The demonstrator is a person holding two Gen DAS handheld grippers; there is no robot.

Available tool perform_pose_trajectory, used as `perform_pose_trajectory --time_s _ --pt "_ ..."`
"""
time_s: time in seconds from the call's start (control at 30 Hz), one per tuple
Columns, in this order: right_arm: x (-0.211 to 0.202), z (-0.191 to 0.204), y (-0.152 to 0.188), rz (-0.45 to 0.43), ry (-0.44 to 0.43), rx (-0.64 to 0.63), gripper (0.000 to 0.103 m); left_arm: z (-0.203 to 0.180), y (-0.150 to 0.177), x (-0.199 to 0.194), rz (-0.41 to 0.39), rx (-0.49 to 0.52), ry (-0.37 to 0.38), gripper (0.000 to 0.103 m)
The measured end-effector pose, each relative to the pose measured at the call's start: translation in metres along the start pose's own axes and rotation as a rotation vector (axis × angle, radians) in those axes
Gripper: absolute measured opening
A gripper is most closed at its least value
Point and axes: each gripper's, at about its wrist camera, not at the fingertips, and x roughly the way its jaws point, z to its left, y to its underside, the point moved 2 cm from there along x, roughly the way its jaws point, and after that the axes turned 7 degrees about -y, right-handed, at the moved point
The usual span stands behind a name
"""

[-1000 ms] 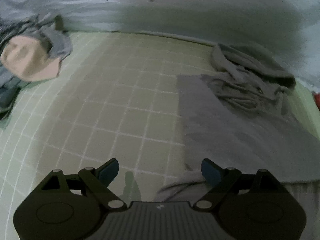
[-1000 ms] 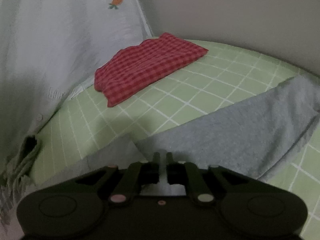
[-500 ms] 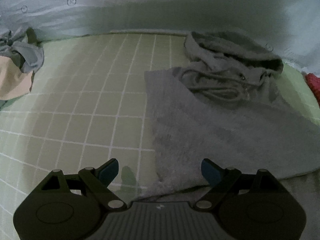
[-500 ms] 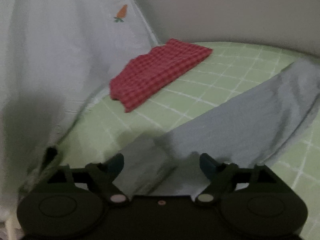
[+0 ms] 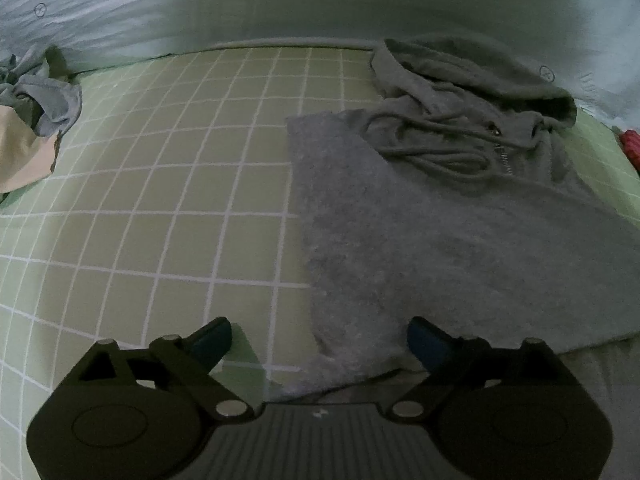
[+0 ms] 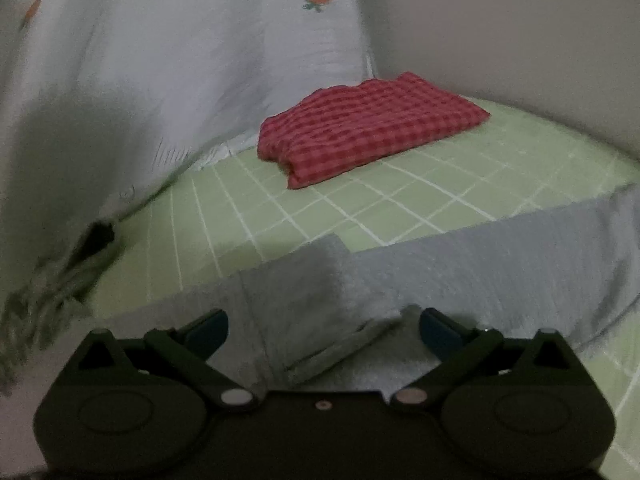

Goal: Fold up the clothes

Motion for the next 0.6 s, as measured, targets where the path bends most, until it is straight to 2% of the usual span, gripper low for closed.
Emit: perform_pose_trajectory --time_s 0.1,0.17,0.23,0.27,0.3,0.33,0.37,0.4,0.43,0.6 --pt "0.003 0.004 0.000 0.011 0.023 -0.031 0.101 0.001 0.001 0.000 0.000 -0.004 -0.003 0.097" --pt "0.004 0.006 0.000 0.020 0.038 -0.050 0.095 0.001 0.001 0.001 0.000 -0.006 -0.006 0.099" --pt "0.005 0.009 -0.002 0.033 0.051 -0.079 0.072 0.001 0.001 0.002 0.002 -0.011 -0.010 0.101" --pt "0.005 0.010 -0.003 0.038 0.060 -0.094 0.064 0.001 0.001 0.003 0.003 -0.014 -0.012 0.102" --pt "0.004 0.008 -0.005 0.038 0.061 -0.090 0.047 0.002 0.002 0.004 0.003 -0.016 -0.014 0.102" --pt "0.004 0.007 -0.007 0.038 0.061 -0.086 0.037 0.002 0.002 0.004 0.003 -0.018 -0.016 0.103" --pt "0.004 0.006 -0.009 0.038 0.061 -0.082 0.031 0.002 0.002 0.004 0.002 -0.019 -0.016 0.103" --pt "0.004 0.005 -0.011 0.038 0.061 -0.078 0.017 0.002 0.002 0.004 0.001 -0.019 -0.016 0.103" --pt "0.004 0.004 -0.013 0.038 0.061 -0.073 0.012 0.002 0.002 0.004 0.001 -0.019 -0.016 0.103" --pt "-0.002 -0.005 -0.020 0.024 0.027 0.022 0.009 0.002 0.003 0.004 -0.004 -0.019 -0.017 0.103"
